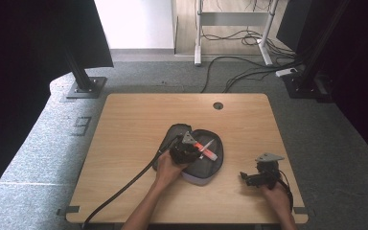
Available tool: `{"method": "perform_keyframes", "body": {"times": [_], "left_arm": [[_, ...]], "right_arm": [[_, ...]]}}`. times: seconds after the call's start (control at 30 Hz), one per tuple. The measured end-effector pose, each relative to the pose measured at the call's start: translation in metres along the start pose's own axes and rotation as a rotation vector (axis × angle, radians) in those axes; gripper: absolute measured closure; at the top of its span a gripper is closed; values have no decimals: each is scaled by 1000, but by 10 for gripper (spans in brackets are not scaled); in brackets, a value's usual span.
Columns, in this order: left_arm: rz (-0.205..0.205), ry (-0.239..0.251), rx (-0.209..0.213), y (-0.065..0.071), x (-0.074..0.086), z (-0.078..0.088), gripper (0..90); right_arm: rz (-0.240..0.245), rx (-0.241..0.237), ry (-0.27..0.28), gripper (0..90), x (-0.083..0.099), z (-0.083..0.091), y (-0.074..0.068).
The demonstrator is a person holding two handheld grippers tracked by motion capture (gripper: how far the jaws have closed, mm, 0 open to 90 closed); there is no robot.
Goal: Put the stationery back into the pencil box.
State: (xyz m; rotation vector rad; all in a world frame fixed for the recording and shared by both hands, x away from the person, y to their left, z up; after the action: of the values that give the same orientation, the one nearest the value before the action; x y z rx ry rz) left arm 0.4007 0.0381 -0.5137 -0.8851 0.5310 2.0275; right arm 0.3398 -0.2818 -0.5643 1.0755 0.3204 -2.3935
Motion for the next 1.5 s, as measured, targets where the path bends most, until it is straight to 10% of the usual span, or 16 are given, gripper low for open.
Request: {"method": "perform_keyframes", "body": {"times": [0.7,1.5], "left_arm": [[-4,30,5,-3,-9,29,140],[-45,23,3,-3,-6,65,16]], "right_arm": [[0,0,0,0,0,0,0],[1,0,0,0,0,0,0]]}}
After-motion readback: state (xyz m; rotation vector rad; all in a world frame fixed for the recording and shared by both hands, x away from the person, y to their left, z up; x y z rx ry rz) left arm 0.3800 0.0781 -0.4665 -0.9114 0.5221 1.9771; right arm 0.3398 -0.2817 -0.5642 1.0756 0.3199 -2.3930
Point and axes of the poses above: each handheld gripper's, and its own axes: z roughly backward along the jaws, x roughly out of its underside, y roughly to its right, the point moved 1 cm from there along -z, roughly forward along the jaws, and after that the axes turned 3 degrees about y, right-handed, at the moved point
